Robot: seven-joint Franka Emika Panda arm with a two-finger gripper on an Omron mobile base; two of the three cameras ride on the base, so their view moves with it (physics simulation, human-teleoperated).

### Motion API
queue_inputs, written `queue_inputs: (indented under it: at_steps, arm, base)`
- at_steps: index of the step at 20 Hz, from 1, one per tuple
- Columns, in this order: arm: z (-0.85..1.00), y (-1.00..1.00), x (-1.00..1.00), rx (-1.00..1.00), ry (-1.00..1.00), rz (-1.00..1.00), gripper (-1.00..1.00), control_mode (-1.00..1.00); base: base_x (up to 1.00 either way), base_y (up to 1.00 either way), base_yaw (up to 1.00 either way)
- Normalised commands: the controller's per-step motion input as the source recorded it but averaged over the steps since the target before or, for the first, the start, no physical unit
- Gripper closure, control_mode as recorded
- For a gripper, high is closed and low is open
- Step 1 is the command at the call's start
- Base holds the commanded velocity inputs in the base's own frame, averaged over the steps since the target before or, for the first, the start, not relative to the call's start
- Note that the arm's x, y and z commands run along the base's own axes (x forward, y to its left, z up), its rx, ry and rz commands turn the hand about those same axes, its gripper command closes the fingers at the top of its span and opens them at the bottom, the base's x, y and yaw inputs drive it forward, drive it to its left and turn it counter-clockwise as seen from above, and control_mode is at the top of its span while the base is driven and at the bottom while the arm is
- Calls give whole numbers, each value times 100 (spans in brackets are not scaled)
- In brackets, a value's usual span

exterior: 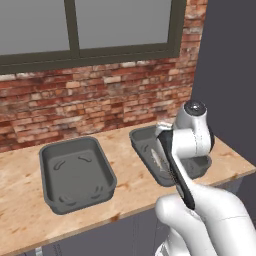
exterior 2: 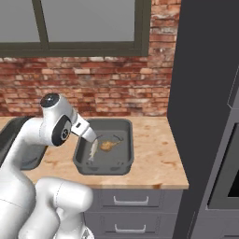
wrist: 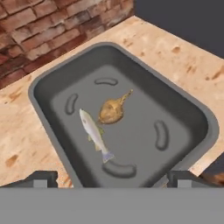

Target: Place one onion and one fish in each tupperware on the nearby counter, to pack two identical lunches.

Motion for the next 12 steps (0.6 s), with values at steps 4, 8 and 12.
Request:
queue_inputs:
  at_steps: [4, 8, 12]
  arm:
    - [48, 10, -85, -22, -12, 26, -100, -100]
    - [26, 2, -72, -14, -10, 23, -100, -100]
    - [11, 0, -72, -7, -9, 26, -100, -100]
  base:
    - [0, 0, 0]
    - [0, 0, 0]
    - [0, 0, 0]
